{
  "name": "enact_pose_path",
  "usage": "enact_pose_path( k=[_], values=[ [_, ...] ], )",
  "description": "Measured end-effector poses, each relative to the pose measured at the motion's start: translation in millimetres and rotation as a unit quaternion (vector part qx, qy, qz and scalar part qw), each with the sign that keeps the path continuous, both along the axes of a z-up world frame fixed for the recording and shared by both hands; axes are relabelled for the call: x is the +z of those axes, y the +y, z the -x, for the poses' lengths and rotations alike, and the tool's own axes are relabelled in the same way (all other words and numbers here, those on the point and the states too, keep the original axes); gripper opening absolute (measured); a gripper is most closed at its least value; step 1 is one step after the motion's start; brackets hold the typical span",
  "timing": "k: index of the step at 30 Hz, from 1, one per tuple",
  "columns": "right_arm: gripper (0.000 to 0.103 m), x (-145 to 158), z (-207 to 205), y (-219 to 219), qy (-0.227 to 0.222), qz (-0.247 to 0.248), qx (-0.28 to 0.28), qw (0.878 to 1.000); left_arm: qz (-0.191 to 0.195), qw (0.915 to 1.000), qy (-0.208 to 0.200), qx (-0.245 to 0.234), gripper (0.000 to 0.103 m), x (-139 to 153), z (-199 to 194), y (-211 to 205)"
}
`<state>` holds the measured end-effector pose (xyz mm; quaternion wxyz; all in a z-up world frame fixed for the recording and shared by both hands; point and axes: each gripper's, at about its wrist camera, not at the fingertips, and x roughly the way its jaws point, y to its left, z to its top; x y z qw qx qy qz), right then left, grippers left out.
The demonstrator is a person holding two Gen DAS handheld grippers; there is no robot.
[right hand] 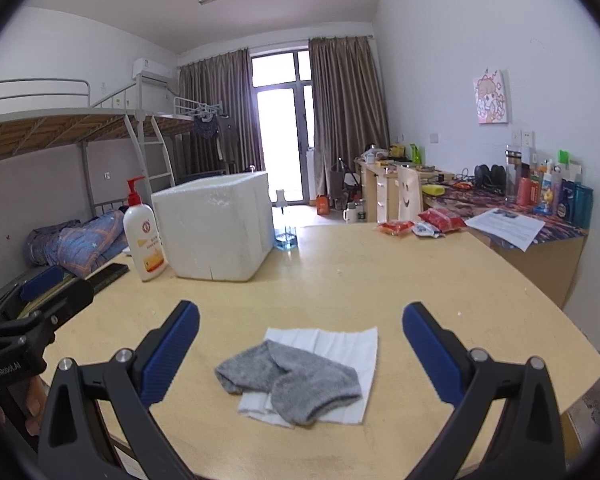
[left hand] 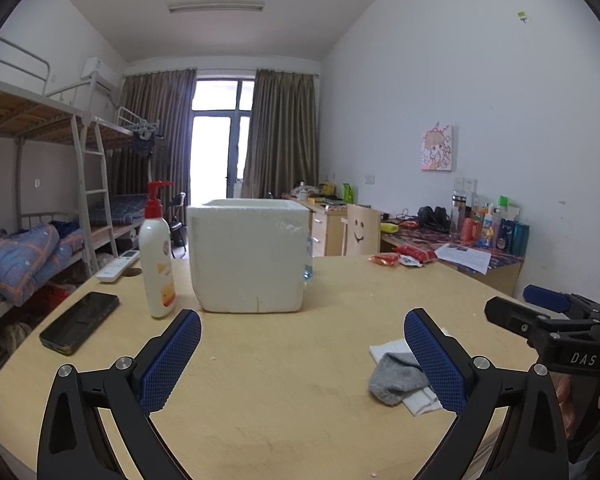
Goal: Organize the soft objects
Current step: 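Move both tools back from the box toward the grey socks, then lower the left tool onto the grey socks and close on them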
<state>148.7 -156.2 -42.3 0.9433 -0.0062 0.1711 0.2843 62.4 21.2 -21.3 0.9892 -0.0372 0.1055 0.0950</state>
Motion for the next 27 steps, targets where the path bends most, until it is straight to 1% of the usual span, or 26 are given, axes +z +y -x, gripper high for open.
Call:
enact_pose_path(
  k=[2,8,11,14,17,23,27],
  values=[
    [0.103,-5.3,-2.8,-0.2,0.007,0.002,0.003,1.0,-0.001,1.0,0.004,-0.005,0.102,-4.5,-2.3,-2.6],
    [0.103,-16.6,-14.8,-2.9,0.026,0.016,-0.008,0.999,-0.007,0.9992,0.034,-0.022,0.102,-14.2,-13.4,-9.8],
    [0.103,-17.7,-17.0,-4.8,0.022,0.027,-0.013,0.999,-0.017,0.999,0.035,-0.024,0.102,-13.8,-15.7,-9.2],
    [0.103,-20.3,-20.7,-5.9,0.03,0.034,-0.01,0.999,-0.032,0.9978,0.042,-0.039,0.102,-14.7,-20.9,-13.7],
    [0.103,-21.9,-22.3,-8.6,0.027,0.047,-0.013,0.998,-0.04,0.9966,0.042,-0.058,0.102,-13.9,-25.5,-18.4],
    [0.103,-23.1,-25.4,-17.5,0.032,0.048,-0.012,0.998,-0.024,0.9933,0.058,-0.097,0.102,-16.7,-43.2,-22.3],
    [0.103,-23.9,-30.1,-21.4,0.037,0.054,-0.015,0.998,-0.01,0.9896,0.072,-0.124,0.102,-16.1,-55.0,-21.1]
  ],
)
